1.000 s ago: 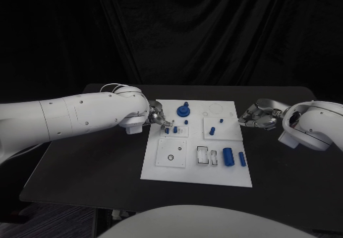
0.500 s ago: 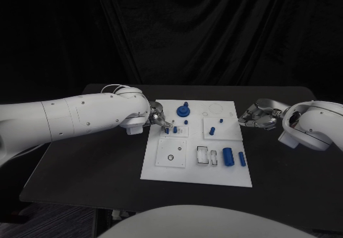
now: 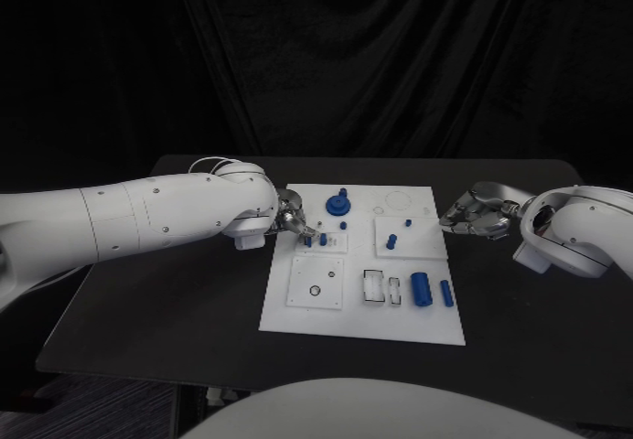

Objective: Assemble the parts on the task board

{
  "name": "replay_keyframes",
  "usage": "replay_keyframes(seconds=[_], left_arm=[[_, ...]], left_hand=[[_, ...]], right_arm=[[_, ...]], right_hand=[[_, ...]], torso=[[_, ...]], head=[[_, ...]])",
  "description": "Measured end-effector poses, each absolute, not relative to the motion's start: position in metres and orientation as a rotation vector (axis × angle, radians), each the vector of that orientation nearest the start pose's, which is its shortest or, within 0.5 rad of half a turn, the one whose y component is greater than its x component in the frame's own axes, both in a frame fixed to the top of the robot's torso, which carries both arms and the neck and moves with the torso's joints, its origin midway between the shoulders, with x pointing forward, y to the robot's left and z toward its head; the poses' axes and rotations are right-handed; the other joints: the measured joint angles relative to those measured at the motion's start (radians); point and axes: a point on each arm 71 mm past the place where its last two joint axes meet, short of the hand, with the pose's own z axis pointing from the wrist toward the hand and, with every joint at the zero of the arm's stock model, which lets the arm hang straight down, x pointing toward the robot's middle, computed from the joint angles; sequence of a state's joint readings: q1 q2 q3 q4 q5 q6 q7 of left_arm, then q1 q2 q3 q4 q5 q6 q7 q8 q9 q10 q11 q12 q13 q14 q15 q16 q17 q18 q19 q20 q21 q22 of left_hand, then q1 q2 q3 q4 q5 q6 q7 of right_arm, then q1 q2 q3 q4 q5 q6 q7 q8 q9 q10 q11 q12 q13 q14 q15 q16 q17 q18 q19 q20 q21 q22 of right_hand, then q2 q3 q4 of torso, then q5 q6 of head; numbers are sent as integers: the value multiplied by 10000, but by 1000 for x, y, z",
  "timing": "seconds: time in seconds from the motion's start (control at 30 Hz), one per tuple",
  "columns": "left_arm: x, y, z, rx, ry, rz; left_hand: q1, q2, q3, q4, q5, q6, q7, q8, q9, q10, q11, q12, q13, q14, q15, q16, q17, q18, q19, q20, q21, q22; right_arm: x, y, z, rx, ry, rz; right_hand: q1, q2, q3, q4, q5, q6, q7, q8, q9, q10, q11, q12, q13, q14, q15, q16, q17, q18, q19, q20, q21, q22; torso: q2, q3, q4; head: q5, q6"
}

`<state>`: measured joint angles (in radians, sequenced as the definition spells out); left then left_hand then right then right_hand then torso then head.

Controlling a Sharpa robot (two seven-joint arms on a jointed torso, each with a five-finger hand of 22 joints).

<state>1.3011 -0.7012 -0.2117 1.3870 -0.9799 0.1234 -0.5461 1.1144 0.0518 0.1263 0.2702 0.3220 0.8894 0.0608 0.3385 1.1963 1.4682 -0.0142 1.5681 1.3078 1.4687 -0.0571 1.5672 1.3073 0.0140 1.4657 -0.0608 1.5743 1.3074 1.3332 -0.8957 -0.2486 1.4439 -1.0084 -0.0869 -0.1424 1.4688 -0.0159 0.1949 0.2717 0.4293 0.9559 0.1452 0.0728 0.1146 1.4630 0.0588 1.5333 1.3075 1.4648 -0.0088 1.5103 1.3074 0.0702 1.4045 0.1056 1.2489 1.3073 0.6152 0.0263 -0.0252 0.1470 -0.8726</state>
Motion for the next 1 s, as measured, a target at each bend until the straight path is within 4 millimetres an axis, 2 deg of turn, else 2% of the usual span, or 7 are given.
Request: replay_keyframes(seconds=[0.3,0.47,0.73,1.0], left_arm=[[492,194,-246,-1832,24145,-3123],[492,194,-247,-1824,24164,-3113],[492,194,-248,-1814,24196,-3098],[491,194,-249,-1779,24259,-3092]], left_hand=[[0,0,-1,0,33,-36,-36,0,0,0,0,0,0,0,0,0,1,0,0,0,0,0],[106,26,127,-16,296,-36,-36,0,-1,0,0,0,0,0,0,0,0,0,0,0,0,0],[147,-14,164,1,385,-56,-16,0,-2,0,0,0,0,0,0,0,0,1,0,0,0,0],[226,-37,276,-28,625,-71,-1,-46,-3,0,0,0,0,0,0,0,0,0,0,0,0,0]], right_arm=[[489,-260,-219,1923,20807,6195],[489,-260,-219,1922,20810,6195],[489,-260,-219,1924,20814,6191],[489,-260,-219,1923,20818,6189]], right_hand=[[0,0,28,28,0,0,0,0,0,0,0,0,0,0,0,0,0,0,0,0,0,0],[0,0,28,28,0,0,0,0,0,0,0,0,0,0,0,0,0,0,0,0,0,0],[0,0,28,28,0,0,0,0,0,0,0,0,0,0,0,0,0,0,0,0,0,5],[0,0,28,28,39,0,0,0,0,0,0,0,0,0,0,0,0,0,0,0,-61,7]], torso=[[0,0,-1],[0,0,-3],[0,0,0],[1,0,0]], head=[[12,0],[22,0],[18,0],[30,0]])
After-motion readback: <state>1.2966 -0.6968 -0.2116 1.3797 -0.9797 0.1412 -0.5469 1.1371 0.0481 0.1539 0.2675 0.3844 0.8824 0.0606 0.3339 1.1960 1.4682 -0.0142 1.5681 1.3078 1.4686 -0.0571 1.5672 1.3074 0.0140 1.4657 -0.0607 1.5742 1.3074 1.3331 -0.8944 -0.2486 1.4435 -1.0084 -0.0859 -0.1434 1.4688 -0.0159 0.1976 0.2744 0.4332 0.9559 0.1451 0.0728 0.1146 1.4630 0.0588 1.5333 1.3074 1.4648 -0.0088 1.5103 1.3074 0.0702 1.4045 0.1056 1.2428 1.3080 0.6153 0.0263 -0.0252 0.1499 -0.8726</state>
